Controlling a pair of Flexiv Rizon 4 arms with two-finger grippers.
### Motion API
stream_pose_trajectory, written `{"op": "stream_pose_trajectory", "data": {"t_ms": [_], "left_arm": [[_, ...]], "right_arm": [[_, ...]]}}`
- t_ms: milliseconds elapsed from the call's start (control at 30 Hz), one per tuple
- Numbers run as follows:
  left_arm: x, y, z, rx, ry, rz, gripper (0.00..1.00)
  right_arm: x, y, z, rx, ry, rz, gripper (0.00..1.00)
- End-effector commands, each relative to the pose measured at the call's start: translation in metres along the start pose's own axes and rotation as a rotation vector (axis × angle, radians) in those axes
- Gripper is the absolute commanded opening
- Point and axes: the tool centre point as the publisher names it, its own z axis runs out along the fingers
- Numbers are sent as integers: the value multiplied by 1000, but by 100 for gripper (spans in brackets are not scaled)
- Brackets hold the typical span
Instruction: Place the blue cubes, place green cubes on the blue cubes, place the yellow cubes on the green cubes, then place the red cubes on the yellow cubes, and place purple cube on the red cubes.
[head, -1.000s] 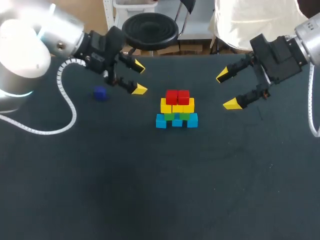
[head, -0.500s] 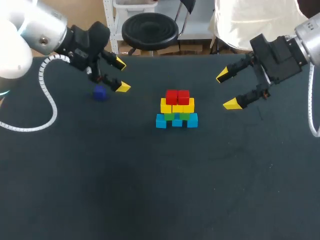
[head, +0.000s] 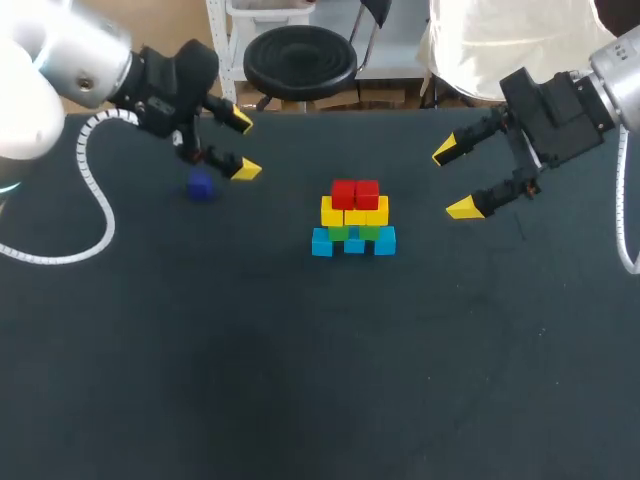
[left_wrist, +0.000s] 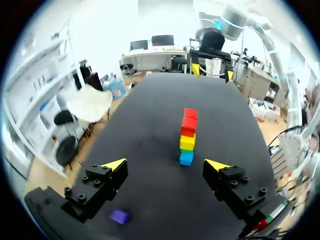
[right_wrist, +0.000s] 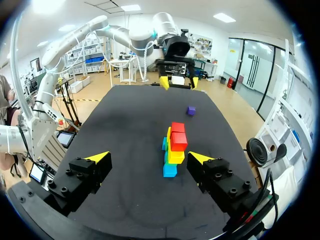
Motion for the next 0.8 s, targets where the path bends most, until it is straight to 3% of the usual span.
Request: {"op": "stream_pose_trajectory", "data": {"t_ms": [33,133,167,233,300,367,800], "left_arm": [[13,14,-9,37,-68,100,100],[23,25,-17,94,-114,147,100],[28,28,-21,133,-173,184,100],[36,35,-27,167,-239,168,100],[41,39,-31,185,-274,196,100],[49,44,-34,190,-260,200,100],[49,44,-34,190,-260,200,100]], "right_arm": [[0,1,0,2,0,0,100],[0,1,0,2,0,0,100],[0,1,0,2,0,0,100],[0,1,0,2,0,0,100],[0,1,0,2,0,0,100],[0,1,0,2,0,0,100],[0,1,0,2,0,0,100]]}}
